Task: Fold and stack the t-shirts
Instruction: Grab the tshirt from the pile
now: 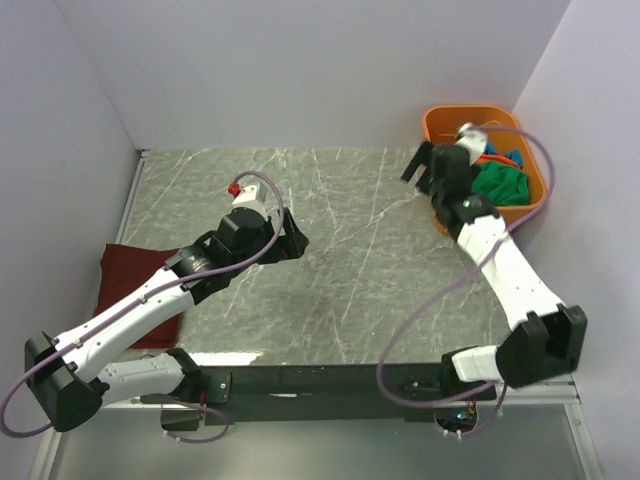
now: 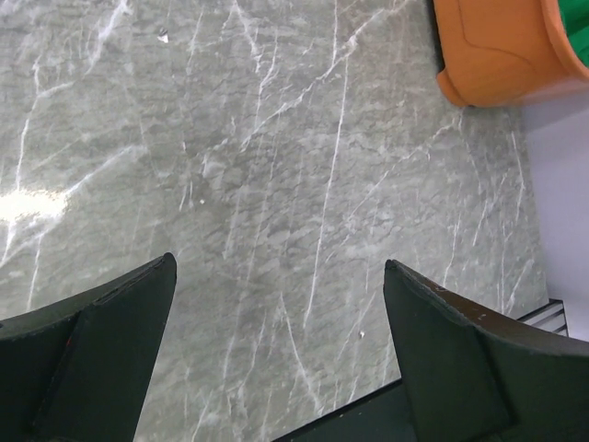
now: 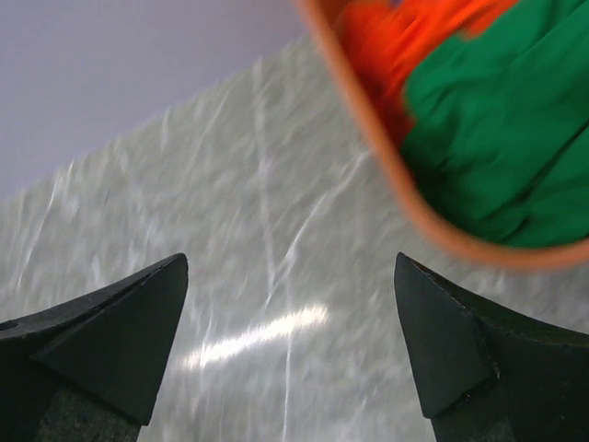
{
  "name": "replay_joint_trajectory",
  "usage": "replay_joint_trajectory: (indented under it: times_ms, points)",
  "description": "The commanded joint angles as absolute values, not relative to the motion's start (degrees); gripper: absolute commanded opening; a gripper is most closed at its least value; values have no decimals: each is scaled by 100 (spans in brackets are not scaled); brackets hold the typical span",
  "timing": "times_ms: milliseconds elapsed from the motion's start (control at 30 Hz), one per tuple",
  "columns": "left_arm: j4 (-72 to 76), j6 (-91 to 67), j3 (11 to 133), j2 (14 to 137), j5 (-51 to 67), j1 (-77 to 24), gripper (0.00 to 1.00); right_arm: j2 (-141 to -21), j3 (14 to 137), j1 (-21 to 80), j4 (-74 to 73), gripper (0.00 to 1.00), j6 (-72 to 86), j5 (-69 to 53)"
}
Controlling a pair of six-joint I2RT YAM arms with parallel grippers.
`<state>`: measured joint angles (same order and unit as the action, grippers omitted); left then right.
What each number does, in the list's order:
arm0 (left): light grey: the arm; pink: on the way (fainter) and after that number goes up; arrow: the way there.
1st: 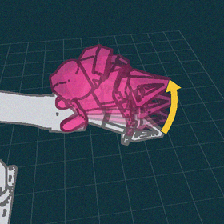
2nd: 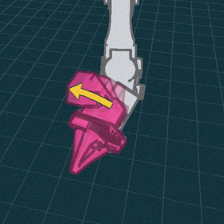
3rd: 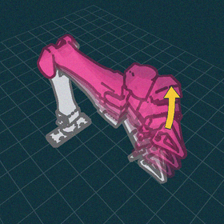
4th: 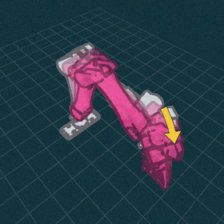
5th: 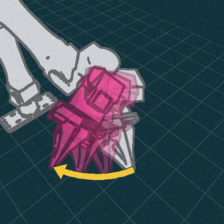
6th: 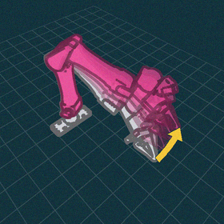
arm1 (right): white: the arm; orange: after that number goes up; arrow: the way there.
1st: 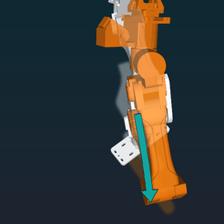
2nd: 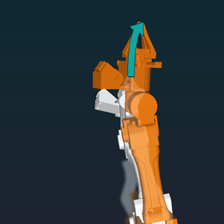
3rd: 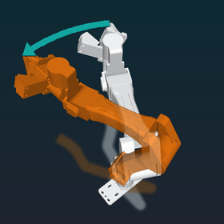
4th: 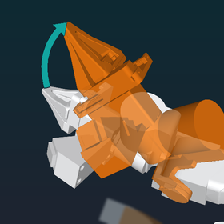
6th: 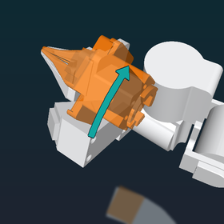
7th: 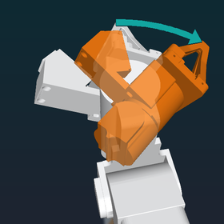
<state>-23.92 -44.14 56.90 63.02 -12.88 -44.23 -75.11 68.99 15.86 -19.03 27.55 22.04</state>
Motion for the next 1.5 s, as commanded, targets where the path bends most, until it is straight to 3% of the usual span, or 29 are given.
replay_joint_trajectory:
  times_ms: [0, 167, 333, 667, 1067, 1167, 1300, 1467]
  points:
    - [-2601, -4307, 5898, 6056, -1248, -4412, 100, -8032, 7636, 864, -1723, 98, 2619, 2030]
    - [-2637, -4307, 5810, 5924, -1213, -4403, 100, -9025, 8323, -226, -1732, 93, 2856, 1758]
    - [-2654, -4272, 5836, 5941, -1213, -4403, 100, -9631, 8552, -650, -1785, 88, 2883, 1828]
    - [-2698, -4184, 5897, 6117, -1195, -4403, 99, -10432, 8876, -844, -1828, 84, 2927, 1635]
    - [-2602, -4307, 5906, 6293, -1125, -4395, 99, -10951, 9132, -853, -1846, 66, 2918, 1354]
    - [-2584, -4307, 5924, 6354, -1099, -4386, 99, -10925, 9088, -853, -1811, 54, 2909, 1336]
    - [-2593, -4307, 5976, 6389, -1072, -4395, 99, -10662, 9070, -853, -1837, 27, 2900, 1362]
    - [-2628, -4271, 6012, 6407, -1107, -4395, 99, -10240, 9158, -861, -1916, 10, 2874, 1389]
